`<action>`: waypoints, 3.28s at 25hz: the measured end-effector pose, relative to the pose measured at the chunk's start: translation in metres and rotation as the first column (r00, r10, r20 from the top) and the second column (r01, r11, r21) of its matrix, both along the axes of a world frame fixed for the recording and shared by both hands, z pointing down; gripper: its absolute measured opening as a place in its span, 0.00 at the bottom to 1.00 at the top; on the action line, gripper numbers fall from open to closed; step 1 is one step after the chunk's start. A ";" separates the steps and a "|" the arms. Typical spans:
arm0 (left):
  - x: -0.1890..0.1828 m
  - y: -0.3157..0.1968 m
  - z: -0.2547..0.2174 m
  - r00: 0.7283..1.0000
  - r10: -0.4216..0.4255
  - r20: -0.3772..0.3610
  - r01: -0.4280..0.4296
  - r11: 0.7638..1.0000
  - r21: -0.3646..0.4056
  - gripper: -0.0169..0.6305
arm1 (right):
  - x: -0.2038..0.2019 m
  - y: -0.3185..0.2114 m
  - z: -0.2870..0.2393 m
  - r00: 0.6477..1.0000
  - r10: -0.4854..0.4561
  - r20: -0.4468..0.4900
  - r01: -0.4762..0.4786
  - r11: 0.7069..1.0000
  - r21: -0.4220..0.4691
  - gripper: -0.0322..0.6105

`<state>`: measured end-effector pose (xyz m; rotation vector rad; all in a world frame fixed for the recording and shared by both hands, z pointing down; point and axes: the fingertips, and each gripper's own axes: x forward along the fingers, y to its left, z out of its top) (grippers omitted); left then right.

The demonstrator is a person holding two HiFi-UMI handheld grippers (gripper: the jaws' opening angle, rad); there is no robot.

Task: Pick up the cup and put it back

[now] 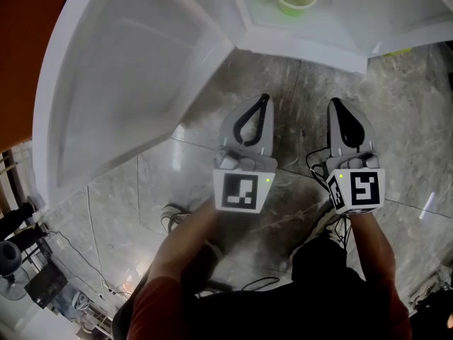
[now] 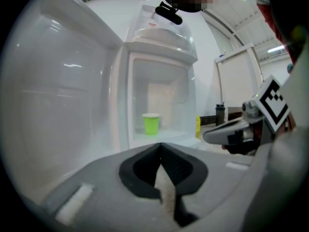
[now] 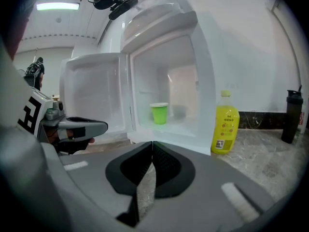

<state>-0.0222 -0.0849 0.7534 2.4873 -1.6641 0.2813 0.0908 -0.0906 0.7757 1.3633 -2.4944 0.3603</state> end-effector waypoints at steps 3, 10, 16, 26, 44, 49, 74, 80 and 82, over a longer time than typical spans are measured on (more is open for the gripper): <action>0.002 0.000 0.001 1.000 0.019 0.020 -0.019 1.000 -0.001 0.03 | 0.000 0.000 0.002 1.000 -0.002 0.004 0.002 1.000 -0.005 0.05; 0.002 0.001 0.004 1.000 0.017 0.010 -0.017 1.000 -0.010 0.03 | -0.002 0.000 0.002 1.000 -0.009 0.014 0.009 1.000 -0.006 0.05; 0.003 0.001 0.006 1.000 0.028 0.003 -0.028 1.000 -0.012 0.03 | -0.002 -0.001 0.002 1.000 -0.006 0.019 0.006 1.000 -0.004 0.05; 0.000 0.000 -0.006 0.992 0.117 -0.043 -0.120 0.991 -0.066 0.03 | -0.006 0.002 -0.008 0.998 -0.028 -0.049 0.027 1.000 -0.008 0.05; -0.026 0.065 -0.248 0.981 0.188 0.050 -0.173 0.961 -0.214 0.03 | -0.021 0.079 -0.257 0.998 -0.021 -0.057 0.008 0.974 -0.225 0.05; -0.027 0.082 -0.359 0.987 0.159 0.028 -0.146 0.955 -0.257 0.03 | -0.015 0.092 -0.369 0.997 0.054 -0.056 -0.066 0.966 -0.249 0.05; -0.013 0.071 -0.852 0.986 0.063 0.158 -0.047 0.994 -0.102 0.03 | 0.010 0.085 -0.850 0.996 0.091 0.003 -0.091 0.992 -0.092 0.05; -0.011 0.076 -0.901 0.986 0.043 0.163 -0.034 0.998 -0.052 0.03 | 0.014 0.087 -0.911 0.997 0.080 -0.008 -0.080 0.997 -0.005 0.05; -0.009 0.078 -0.915 0.988 0.040 0.147 -0.036 0.999 -0.031 0.03 | 0.018 0.090 -0.922 0.995 0.097 -0.002 -0.097 0.995 -0.004 0.05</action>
